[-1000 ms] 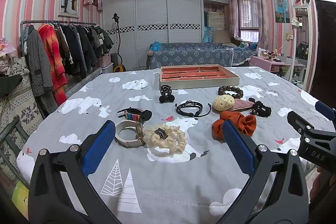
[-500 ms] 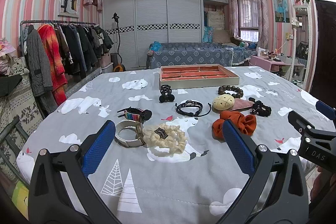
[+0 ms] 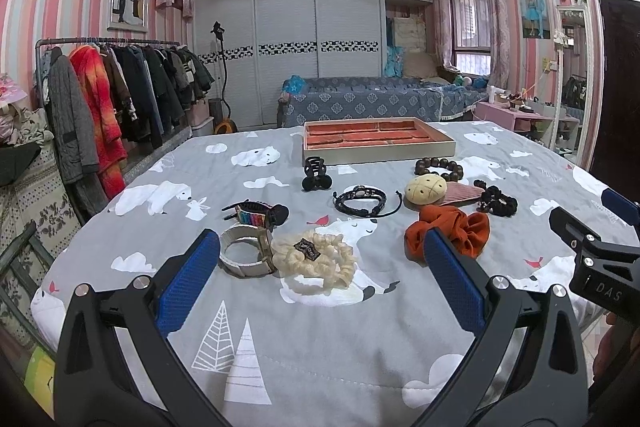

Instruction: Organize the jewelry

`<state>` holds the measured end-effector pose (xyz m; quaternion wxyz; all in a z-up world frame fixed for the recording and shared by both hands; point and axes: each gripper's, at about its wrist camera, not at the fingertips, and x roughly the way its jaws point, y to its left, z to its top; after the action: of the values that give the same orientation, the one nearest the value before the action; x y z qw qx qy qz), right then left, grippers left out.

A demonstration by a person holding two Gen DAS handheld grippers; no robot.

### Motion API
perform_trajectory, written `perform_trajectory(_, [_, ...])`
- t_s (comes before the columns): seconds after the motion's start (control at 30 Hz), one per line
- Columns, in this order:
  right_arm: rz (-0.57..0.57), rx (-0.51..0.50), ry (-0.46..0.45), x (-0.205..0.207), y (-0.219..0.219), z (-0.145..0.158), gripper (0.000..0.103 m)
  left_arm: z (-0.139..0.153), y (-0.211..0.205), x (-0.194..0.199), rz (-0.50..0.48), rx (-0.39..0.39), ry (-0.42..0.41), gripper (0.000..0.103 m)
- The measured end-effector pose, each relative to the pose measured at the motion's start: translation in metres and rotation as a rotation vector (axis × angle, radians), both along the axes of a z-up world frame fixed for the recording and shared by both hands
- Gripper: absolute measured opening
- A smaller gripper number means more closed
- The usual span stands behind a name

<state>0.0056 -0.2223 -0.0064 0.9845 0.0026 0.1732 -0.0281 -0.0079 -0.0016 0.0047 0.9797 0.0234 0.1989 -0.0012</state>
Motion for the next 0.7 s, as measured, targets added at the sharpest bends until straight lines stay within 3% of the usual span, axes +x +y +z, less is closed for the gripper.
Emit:
perform_trajectory(0.47, [0.002, 0.003, 0.065, 0.025, 0.004, -0.017, 0.099, -0.019, 0.025, 0.024, 0.036, 0.043, 0.06, 0.098])
perform_trajectory(0.7, [-0.004, 0.028, 0.102, 0.05, 0.008, -0.024, 0.099, -0.028, 0.057, 0.053, 0.078, 0.032, 0.112, 0.098])
